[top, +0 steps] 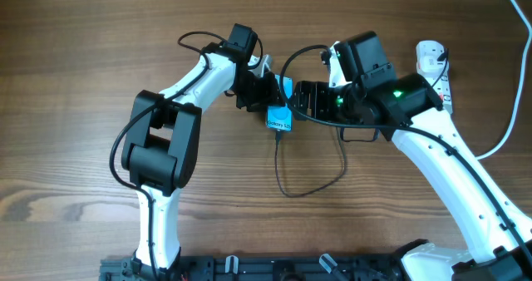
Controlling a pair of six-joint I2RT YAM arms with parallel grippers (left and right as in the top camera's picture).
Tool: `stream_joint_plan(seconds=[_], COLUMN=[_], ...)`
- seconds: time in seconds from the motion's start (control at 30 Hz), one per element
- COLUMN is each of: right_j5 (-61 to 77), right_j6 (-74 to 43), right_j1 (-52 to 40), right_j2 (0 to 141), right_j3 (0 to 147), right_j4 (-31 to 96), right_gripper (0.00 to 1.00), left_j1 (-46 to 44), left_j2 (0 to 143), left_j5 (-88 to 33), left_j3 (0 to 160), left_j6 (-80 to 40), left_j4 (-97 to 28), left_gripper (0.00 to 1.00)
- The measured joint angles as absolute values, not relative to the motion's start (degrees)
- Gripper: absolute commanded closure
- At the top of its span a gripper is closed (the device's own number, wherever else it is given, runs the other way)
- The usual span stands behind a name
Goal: Plug charger to phone and switch on socket
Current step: 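Lower the phone flat onto the table with the left gripper, then release the phone and move the right gripper to the white power strip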
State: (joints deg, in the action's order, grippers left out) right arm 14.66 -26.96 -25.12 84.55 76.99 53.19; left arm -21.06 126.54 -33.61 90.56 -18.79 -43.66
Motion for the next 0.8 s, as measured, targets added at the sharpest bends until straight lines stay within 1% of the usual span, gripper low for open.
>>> stream_joint_plan(seconds=[0.1, 0.2, 0.23, 0.27, 0.3, 0.47, 0.6, 0.7, 0.77, 0.8], right_j5=[13.7, 12.5, 11.9, 11.4, 10.7, 3.4, -5.7, -8.9, -9.7, -10.2], right_j6=[-27.0, -26.9, -26.9, -27.0, -27.0, -27.0, -27.0, -28.1, -28.7, -28.9], right_j1=[-25.1, -25.1, -25.1, -25.1, -25.1, -25.1, -24.5, -19.0, -12.2, -10.7], right_j2=[84.6, 84.6, 84.6, 84.6, 84.6, 84.6, 84.6, 84.6, 84.6, 84.6], right_j3=[77.0, 77.0, 77.0, 77.0, 77.0, 77.0, 77.0, 77.0, 77.0, 77.0], right_j4=[54.4, 56.1, 56.5, 56.9, 57.4, 60.1, 61.8, 62.0, 62.0, 62.1], right_gripper=[0.00, 0.00, 0.00, 0.00, 0.00, 0.00, 0.00, 0.00, 0.00, 0.00], left_j1=[-21.1, -21.1, -21.1, -21.1, -21.1, -21.0, -19.8, -18.1, -17.0, -16.4], left_j2=[126.5, 126.5, 126.5, 126.5, 126.5, 125.6, 124.9, 121.8, 116.8, 112.8], left_j5=[-33.5, -32.6, -31.9, -31.4, -31.1, -32.0, -30.7, -25.8, -21.7, -19.0], left_j3=[90.6, 90.6, 90.6, 90.6, 90.6, 90.9, 90.8, 90.1, 89.8, 89.8], left_j6=[-18.7, -18.8, -18.8, -18.8, -18.6, -18.8, -19.0, -19.9, -20.7, -21.3], left_j4=[-43.7, -44.1, -44.6, -45.1, -45.2, -45.7, -46.7, -47.8, -48.4, -48.5], left_gripper=[0.50, 0.46, 0.38, 0.22, 0.00, 0.00, 0.00, 0.00, 0.00, 0.00])
